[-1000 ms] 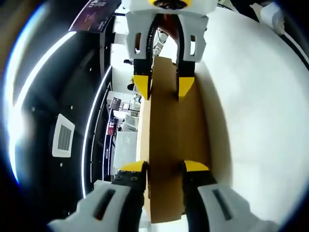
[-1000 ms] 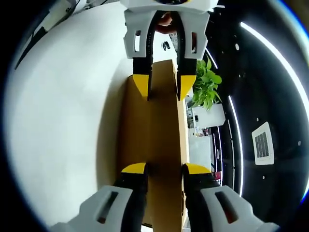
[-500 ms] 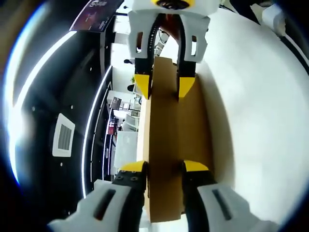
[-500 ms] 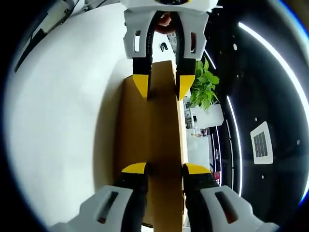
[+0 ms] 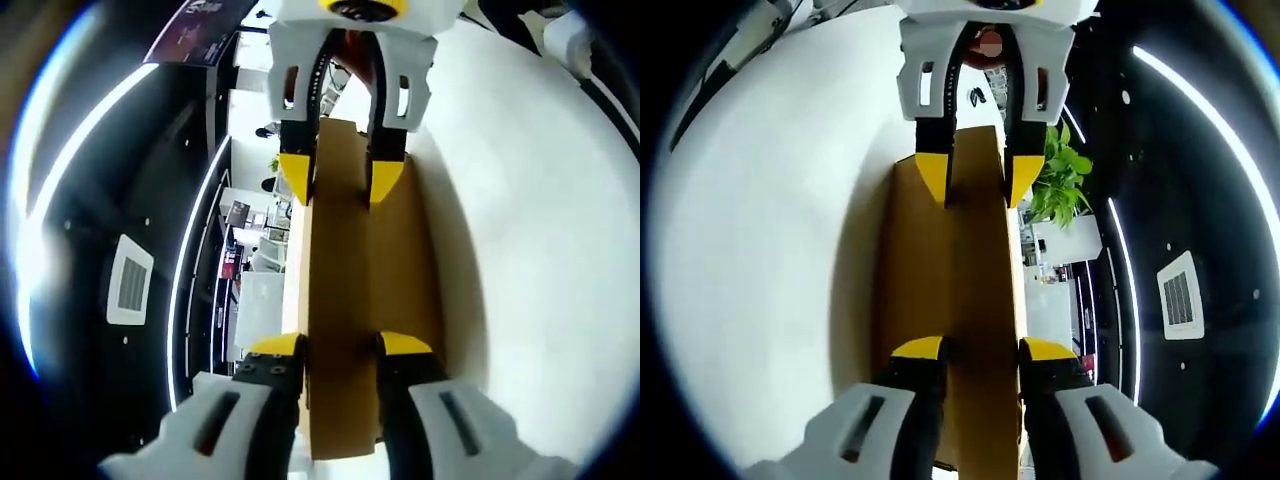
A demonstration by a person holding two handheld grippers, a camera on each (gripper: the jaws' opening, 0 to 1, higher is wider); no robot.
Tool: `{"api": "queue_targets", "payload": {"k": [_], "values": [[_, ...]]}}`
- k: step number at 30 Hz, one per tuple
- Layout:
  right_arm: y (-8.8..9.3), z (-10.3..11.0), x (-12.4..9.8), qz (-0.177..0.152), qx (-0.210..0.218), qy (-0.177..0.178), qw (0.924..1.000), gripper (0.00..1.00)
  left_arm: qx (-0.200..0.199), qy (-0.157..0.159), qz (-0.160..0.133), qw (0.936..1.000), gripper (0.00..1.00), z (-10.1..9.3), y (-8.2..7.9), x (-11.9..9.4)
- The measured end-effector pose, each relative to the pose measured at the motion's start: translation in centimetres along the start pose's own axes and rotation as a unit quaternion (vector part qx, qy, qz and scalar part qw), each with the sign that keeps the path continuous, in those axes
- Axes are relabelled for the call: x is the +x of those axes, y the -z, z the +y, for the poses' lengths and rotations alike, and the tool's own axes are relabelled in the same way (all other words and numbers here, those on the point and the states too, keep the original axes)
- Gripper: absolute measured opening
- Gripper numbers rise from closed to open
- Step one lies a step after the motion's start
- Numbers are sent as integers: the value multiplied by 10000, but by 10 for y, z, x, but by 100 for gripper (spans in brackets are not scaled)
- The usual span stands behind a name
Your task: Operate the shoe box by opening the lid, removing the specified soft item, and placing it in the target area until the item is outside and the box remains undamaged.
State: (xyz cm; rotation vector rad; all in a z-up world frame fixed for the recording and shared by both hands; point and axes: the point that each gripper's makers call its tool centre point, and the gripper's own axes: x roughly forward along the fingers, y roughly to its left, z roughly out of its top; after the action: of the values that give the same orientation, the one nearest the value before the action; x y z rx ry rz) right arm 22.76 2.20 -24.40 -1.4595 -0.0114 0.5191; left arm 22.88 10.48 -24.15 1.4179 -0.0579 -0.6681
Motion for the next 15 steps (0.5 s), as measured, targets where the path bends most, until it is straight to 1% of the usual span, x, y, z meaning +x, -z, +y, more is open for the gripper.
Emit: {"api": "queue_targets", "payload": {"k": [7,15], "values": [[0,0,1,-10,-36,19,10000,28,-3,22,12,10000,29,0,0,1],[-2,-4,0,-38,-32,41,10000,28,-23,-54,-59,10000,29,3,0,-1]]}}
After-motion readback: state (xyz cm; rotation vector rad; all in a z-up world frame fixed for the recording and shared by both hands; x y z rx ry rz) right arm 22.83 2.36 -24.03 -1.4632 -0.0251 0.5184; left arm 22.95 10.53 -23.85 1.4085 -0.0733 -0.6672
